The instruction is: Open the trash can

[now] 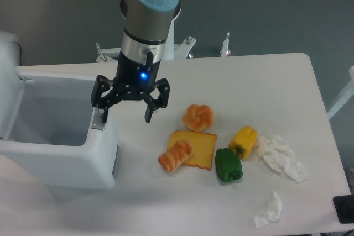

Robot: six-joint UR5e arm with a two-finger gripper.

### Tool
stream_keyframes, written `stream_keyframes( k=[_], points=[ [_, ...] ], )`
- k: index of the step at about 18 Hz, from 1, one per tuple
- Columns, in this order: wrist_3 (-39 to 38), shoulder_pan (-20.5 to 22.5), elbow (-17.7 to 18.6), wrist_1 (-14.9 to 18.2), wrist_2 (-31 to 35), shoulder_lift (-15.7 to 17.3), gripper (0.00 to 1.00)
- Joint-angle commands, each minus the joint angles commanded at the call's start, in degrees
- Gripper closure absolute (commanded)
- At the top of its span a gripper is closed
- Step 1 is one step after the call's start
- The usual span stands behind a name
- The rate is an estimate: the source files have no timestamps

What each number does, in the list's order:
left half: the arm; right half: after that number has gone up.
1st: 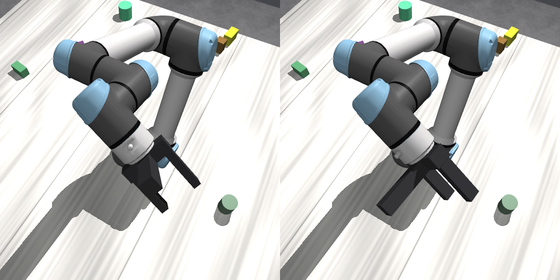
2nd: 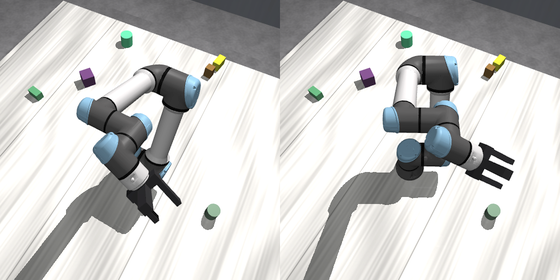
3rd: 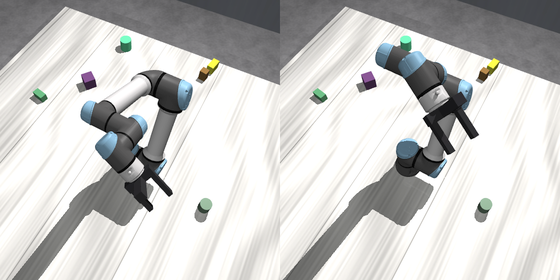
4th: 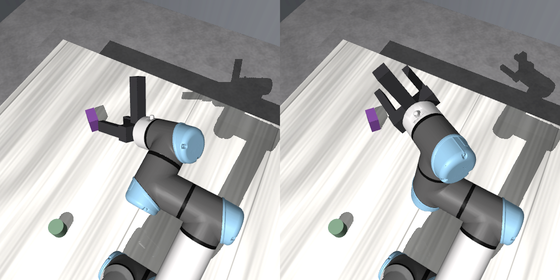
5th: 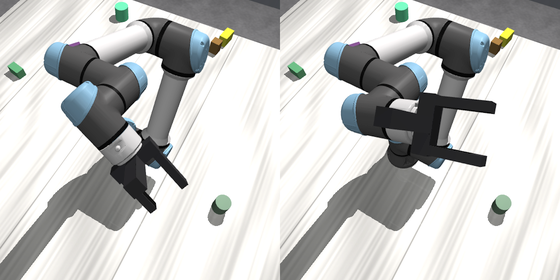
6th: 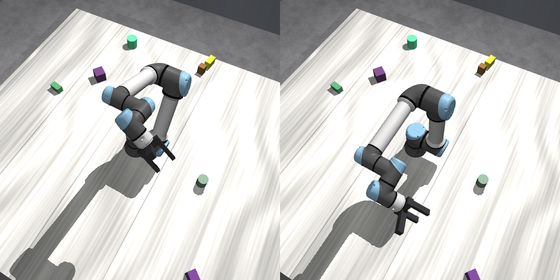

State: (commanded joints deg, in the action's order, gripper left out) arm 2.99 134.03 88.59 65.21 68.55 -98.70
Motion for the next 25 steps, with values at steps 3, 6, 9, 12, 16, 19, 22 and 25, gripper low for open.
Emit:
stream_keyframes(
  k=[3,6,9,12,16,19,22,25],
  points=[
    [0.00,0.00,-0.61,-0.26,-0.09,0.18,0.00],
    [0.79,0.52,-2.02,-0.53,0.00,-0.17,0.00],
    [3.77,2.10,-2.55,-0.61,0.18,-0.17,0.00],
    [5.62,4.04,-3.07,-0.70,1.66,-0.61,0.00],
    [15.17,5.54,-3.52,-0.97,4.91,-0.79,0.00],
    [27.12,5.54,-3.52,-1.05,13.33,-1.75,0.00],
    [37.25,5.71,-3.52,-1.05,18.45,-2.28,0.00],
    [39.90,7.12,-3.43,-1.05,19.42,-2.37,0.00]
  ],
)
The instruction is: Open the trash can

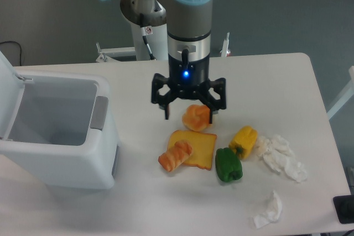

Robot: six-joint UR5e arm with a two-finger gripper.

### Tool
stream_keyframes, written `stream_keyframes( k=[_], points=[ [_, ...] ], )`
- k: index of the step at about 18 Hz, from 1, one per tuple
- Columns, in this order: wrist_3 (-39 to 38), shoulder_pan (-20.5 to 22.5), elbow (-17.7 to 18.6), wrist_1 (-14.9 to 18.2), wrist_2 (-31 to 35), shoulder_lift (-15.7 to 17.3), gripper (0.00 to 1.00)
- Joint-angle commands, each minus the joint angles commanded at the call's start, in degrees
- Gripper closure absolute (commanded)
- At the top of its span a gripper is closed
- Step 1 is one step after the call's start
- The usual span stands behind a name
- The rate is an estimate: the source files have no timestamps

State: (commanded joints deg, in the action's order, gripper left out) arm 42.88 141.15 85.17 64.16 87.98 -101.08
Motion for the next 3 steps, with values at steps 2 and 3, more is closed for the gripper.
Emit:
stream_keyframes(
  k=[2,3],
  points=[
    [1.58,0.70,0.09,0.00,0.26,0.00,0.00],
    [2.02,0.88,0.09,0.00,0.35,0.00,0.00]
  ],
)
